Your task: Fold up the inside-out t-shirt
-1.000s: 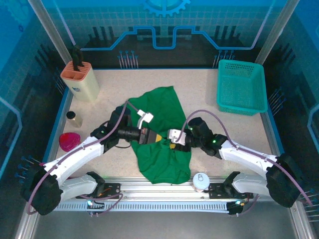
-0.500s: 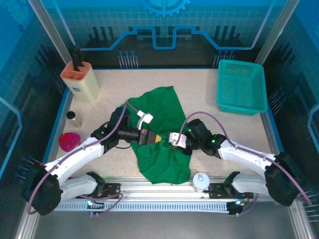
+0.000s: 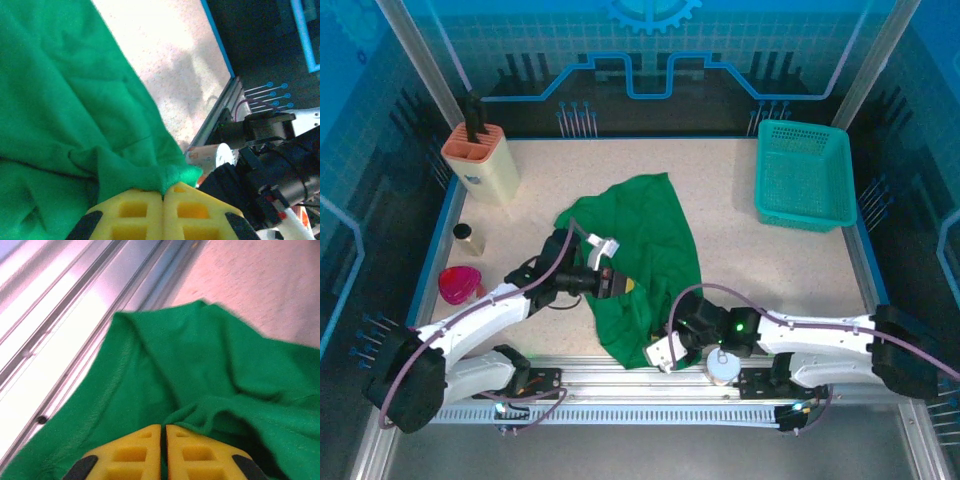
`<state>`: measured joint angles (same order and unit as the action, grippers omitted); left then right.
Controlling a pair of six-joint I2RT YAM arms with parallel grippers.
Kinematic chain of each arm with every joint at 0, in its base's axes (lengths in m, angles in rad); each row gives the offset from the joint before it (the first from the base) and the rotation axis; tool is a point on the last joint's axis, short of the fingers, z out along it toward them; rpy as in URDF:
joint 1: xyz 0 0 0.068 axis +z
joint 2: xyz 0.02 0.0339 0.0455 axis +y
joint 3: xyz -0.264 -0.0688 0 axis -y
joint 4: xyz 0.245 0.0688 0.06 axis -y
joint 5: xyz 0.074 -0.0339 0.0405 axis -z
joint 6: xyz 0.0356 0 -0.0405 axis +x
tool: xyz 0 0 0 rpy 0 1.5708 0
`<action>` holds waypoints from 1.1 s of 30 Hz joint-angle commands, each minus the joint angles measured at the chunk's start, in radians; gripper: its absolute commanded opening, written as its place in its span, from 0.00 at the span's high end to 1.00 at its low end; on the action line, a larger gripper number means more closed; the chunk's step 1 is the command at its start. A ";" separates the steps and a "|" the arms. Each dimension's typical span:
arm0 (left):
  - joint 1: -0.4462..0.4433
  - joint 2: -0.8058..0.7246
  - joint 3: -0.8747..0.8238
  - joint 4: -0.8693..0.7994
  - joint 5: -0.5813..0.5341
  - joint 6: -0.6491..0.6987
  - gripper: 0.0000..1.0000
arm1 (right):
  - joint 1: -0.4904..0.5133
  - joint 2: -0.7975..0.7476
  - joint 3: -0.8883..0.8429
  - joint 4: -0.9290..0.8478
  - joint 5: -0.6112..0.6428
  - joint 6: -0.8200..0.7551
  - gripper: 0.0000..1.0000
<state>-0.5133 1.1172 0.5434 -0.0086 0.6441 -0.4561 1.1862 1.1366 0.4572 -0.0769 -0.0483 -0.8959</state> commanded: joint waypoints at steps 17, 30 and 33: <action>0.009 -0.086 -0.120 0.119 -0.006 -0.062 1.00 | -0.074 0.035 0.031 0.077 -0.105 0.253 0.52; 0.312 -0.303 -0.190 0.151 -0.116 -0.195 1.00 | -0.264 -0.187 0.072 0.233 -0.335 0.704 0.34; 0.311 -0.248 -0.181 0.135 0.022 -0.199 0.91 | -0.264 -0.149 0.112 0.098 -0.265 0.629 0.34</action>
<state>-0.2066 0.8406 0.3672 0.1043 0.5560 -0.6308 0.9279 0.9581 0.5339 0.1059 -0.2993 -0.3035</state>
